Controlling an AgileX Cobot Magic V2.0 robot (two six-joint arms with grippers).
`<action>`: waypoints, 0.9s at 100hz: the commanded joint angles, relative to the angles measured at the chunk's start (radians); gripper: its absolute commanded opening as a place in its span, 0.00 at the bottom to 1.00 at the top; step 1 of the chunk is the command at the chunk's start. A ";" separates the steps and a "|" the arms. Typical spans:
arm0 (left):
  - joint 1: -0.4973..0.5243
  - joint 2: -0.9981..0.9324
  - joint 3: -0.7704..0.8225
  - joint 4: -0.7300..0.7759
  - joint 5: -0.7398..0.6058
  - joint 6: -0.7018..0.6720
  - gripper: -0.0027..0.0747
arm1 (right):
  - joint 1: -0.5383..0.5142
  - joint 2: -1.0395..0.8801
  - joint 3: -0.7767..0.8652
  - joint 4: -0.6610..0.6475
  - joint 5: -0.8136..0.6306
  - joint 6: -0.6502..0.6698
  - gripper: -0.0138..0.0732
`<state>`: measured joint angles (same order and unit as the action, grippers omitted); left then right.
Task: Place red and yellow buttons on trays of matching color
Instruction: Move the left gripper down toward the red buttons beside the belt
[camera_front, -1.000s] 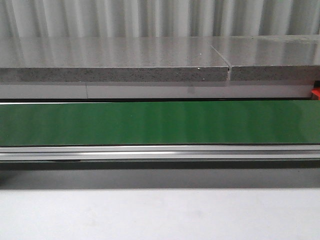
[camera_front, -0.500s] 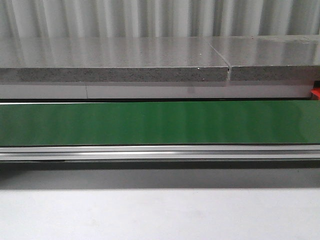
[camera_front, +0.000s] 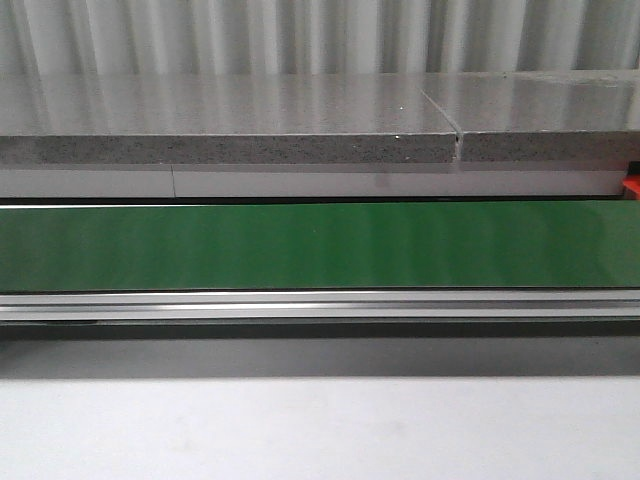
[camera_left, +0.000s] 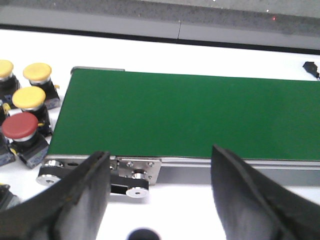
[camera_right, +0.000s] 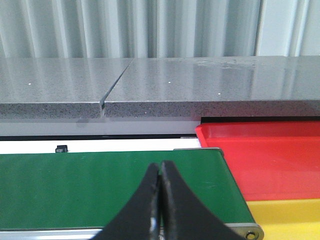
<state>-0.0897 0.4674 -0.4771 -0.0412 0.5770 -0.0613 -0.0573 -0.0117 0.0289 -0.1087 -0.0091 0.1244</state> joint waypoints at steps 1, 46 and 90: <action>0.002 0.093 -0.083 -0.007 -0.008 -0.057 0.60 | -0.004 -0.008 -0.016 -0.003 -0.081 0.000 0.08; 0.214 0.439 -0.277 0.002 0.236 -0.111 0.60 | -0.004 -0.008 -0.016 -0.003 -0.081 0.000 0.08; 0.491 0.648 -0.377 -0.008 0.365 -0.110 0.60 | -0.004 -0.008 -0.016 -0.003 -0.081 0.000 0.08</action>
<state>0.3545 1.0855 -0.8050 -0.0335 0.9587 -0.1613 -0.0573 -0.0117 0.0289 -0.1087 -0.0091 0.1244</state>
